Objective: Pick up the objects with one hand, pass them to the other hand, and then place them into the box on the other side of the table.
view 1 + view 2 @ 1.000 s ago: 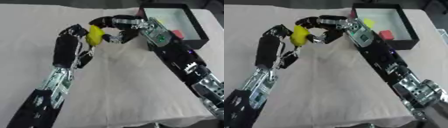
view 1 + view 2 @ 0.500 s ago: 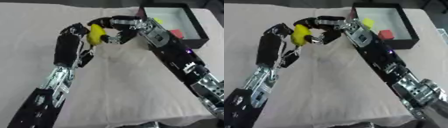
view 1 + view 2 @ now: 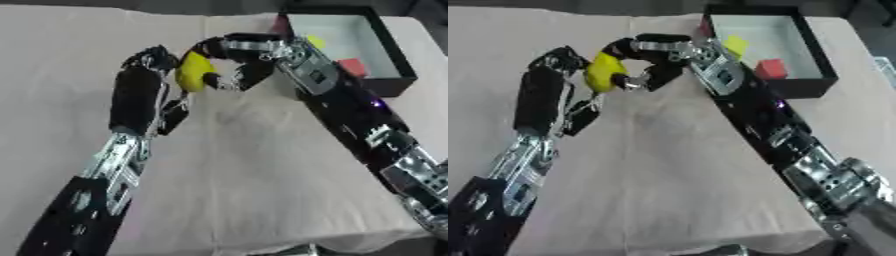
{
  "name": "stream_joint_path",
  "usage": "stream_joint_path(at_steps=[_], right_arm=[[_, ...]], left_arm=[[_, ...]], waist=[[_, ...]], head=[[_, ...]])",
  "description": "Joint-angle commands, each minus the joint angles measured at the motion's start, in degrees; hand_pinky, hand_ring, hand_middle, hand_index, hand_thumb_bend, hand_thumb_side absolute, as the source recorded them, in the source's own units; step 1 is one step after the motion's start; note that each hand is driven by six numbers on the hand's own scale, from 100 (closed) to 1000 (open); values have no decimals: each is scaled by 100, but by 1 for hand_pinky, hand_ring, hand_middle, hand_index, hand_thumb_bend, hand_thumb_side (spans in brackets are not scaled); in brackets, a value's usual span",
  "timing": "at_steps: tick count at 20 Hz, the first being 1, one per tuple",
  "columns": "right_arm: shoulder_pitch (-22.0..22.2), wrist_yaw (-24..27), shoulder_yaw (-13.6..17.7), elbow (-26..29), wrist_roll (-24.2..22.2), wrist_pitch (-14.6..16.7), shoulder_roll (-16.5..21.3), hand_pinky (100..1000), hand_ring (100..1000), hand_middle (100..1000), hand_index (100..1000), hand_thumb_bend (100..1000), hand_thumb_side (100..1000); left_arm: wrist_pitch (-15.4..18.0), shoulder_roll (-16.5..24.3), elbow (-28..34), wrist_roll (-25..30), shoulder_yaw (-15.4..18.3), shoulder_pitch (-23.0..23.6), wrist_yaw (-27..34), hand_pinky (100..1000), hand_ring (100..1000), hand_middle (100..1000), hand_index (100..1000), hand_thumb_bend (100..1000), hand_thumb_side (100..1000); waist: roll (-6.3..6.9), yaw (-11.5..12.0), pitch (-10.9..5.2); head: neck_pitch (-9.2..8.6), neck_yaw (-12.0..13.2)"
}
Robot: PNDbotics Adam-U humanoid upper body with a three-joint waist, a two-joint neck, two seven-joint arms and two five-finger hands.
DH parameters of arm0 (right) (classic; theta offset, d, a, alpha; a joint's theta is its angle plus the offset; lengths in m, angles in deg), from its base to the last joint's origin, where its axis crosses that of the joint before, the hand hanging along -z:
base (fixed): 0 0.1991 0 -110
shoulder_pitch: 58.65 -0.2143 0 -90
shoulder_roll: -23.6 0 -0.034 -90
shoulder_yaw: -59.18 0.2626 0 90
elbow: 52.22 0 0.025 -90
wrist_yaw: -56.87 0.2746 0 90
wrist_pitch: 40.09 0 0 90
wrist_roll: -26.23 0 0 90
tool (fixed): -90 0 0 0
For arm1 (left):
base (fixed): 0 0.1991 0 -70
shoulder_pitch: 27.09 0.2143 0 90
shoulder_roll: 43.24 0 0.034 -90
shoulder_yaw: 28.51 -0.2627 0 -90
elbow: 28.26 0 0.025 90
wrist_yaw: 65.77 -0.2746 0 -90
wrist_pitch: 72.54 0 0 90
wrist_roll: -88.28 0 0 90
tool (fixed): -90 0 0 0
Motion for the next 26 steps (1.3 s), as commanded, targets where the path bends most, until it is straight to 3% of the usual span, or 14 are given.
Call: stream_joint_path(at_steps=[1, 4, 7, 10, 14, 17, 18, 20, 21, 26], right_arm=[[-83, 122, 160, -11, -812, 419, 79, 1000, 917, 716, 677, 100, 255], [-82, 338, 198, 88, -812, 123, 84, 1000, 900, 689, 626, 100, 233], [-74, 491, 199, 192, -812, -97, 96, 1000, 880, 652, 576, 100, 208], [-62, 605, 171, 264, -812, -284, 95, 1000, 864, 615, 532, 100, 201], [-60, 757, 178, 293, -812, -637, 100, 1000, 845, 566, 463, 100, 198], [-66, 852, 189, 323, -812, -903, 110, 1000, 825, 535, 411, 100, 199], [-65, 869, 189, 334, -812, -965, 115, 1000, 815, 521, 392, 100, 197], [-61, 884, 195, 350, -812, -1051, 123, 1000, 804, 505, 371, 100, 194], [-58, 887, 202, 354, -812, -1079, 128, 1000, 800, 499, 363, 100, 194], [-34, 879, 256, 346, -812, -1131, 158, 1000, 796, 493, 355, 100, 191]], left_arm=[[-15, -54, 166, -127, -6, -123, -42, 597, 572, 490, 489, 100, 100], [-33, -57, 150, -168, -19, -116, -67, 598, 573, 495, 501, 100, 100], [-85, -64, 151, -216, -21, -112, -96, 597, 573, 500, 515, 191, 100], [-140, -74, 157, -295, -31, -108, -95, 597, 573, 501, 522, 221, 100], [-216, -74, 123, -335, -34, -105, -65, 606, 586, 524, 569, 337, 100], [-299, -73, 92, -312, -28, -106, -62, 624, 621, 581, 657, 463, 100], [-348, -71, 82, -298, -23, -108, -76, 640, 648, 618, 706, 542, 100], [-467, -68, 65, -253, -20, -110, -123, 667, 700, 695, 778, 669, 155], [-518, -66, 55, -217, -24, -111, -159, 681, 727, 729, 812, 747, 225], [-674, -61, 52, -103, -26, -103, -322, 695, 747, 750, 843, 877, 414]], waist=[[20, -20, -97], [24, -25, -97], [26, -36, -99], [26, -48, -100], [34, -65, -103], [39, -76, -106], [39, -79, -107], [38, -87, -111], [40, -90, -113], [51, -106, -122]], head=[[6, -23], [5, -24], [12, -31], [12, -36], [8, -30], [-9, -21], [-18, -16], [-23, -8], [-25, 0], [-30, 6]])
